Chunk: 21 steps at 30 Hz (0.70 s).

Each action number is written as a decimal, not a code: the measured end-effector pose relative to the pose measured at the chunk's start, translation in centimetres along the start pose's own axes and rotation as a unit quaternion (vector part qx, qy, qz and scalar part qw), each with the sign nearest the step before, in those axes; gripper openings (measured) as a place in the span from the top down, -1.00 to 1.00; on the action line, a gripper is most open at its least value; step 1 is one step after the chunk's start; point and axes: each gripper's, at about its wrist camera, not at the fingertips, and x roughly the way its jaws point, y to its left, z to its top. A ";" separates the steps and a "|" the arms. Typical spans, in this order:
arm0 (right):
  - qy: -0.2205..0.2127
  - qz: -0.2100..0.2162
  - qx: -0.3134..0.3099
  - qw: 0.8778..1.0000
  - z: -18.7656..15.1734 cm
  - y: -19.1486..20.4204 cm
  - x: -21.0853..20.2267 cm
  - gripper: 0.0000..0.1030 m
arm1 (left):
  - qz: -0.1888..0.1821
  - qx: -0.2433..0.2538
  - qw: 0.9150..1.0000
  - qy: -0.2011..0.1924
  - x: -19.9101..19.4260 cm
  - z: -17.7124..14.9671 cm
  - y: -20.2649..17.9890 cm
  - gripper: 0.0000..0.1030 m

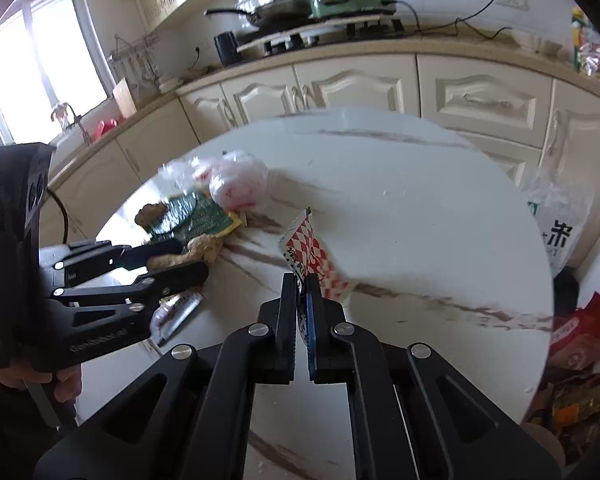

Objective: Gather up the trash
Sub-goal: 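Grasp the red-checked packet with the right tool while the left tool grasps the ginger root, then carry both items over the blue bin and open both tools to drop them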

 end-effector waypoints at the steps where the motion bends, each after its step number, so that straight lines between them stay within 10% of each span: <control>1: -0.006 -0.001 0.001 1.000 0.2 0.1 -0.5 0.92 | -0.004 -0.002 1.000 -0.005 -0.5 0.0 0.7 0.35; 11: -0.052 -0.001 -0.019 0.998 1.4 4.3 -5.2 0.92 | -0.035 -0.022 0.997 -0.071 -8.5 -1.4 3.0 0.35; 21: -0.073 0.074 -0.098 0.990 3.2 17.7 -7.1 0.92 | 0.032 -0.066 0.990 -0.122 -20.5 -6.8 10.7 0.35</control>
